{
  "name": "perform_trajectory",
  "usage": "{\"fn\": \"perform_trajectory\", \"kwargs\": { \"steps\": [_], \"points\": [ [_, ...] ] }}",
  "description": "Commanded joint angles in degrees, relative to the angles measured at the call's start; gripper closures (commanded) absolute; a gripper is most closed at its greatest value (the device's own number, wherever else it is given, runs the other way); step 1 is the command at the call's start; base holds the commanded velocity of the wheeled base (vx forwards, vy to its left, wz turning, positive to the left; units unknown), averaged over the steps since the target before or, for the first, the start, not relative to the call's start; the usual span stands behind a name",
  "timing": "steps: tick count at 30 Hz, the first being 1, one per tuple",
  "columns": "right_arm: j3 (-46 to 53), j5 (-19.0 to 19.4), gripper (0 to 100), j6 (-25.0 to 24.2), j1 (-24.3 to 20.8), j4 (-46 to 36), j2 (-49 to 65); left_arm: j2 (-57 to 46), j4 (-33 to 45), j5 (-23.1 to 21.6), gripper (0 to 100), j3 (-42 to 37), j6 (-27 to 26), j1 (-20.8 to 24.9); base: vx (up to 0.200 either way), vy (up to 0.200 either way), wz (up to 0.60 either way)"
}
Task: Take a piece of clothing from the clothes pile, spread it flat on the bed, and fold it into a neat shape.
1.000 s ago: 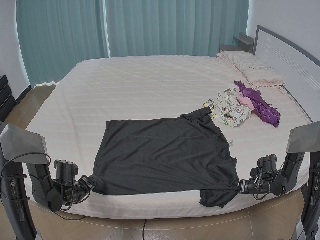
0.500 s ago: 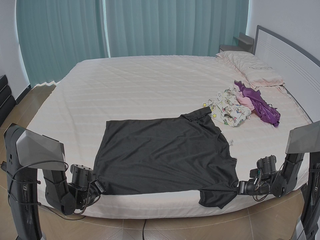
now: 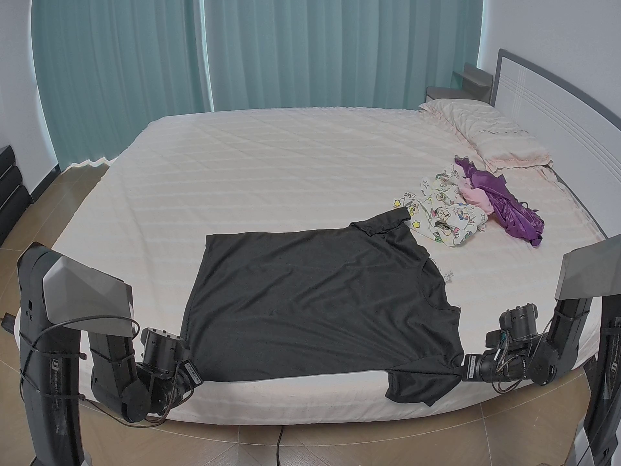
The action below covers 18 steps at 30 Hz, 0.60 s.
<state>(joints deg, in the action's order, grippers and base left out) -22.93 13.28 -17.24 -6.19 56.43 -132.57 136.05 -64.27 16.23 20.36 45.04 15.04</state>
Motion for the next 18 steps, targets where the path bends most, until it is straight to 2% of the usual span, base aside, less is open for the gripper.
{"fn": "perform_trajectory", "kwargs": {
  "steps": [1,14,15,18],
  "points": [
    [1.31,0.00,100,0.54,-0.05,1.58,-0.05,0.01,0.20,1.18,100,-0.76,-1.63,-0.98,0.000,0.000,0.00],
    [3.59,-0.09,100,3.00,0.04,3.42,-0.85,0.89,0.55,1.18,100,-2.43,-2.07,-1.16,0.000,0.000,0.00],
    [3.42,-0.09,100,3.09,0.13,3.34,-1.02,1.06,0.55,1.09,0,-2.52,-2.07,-1.16,0.000,0.000,0.00],
    [3.24,-0.09,100,3.00,0.13,3.25,-1.02,1.06,0.46,1.09,0,-2.52,-2.07,-1.16,0.000,0.000,0.00]
  ]
}}
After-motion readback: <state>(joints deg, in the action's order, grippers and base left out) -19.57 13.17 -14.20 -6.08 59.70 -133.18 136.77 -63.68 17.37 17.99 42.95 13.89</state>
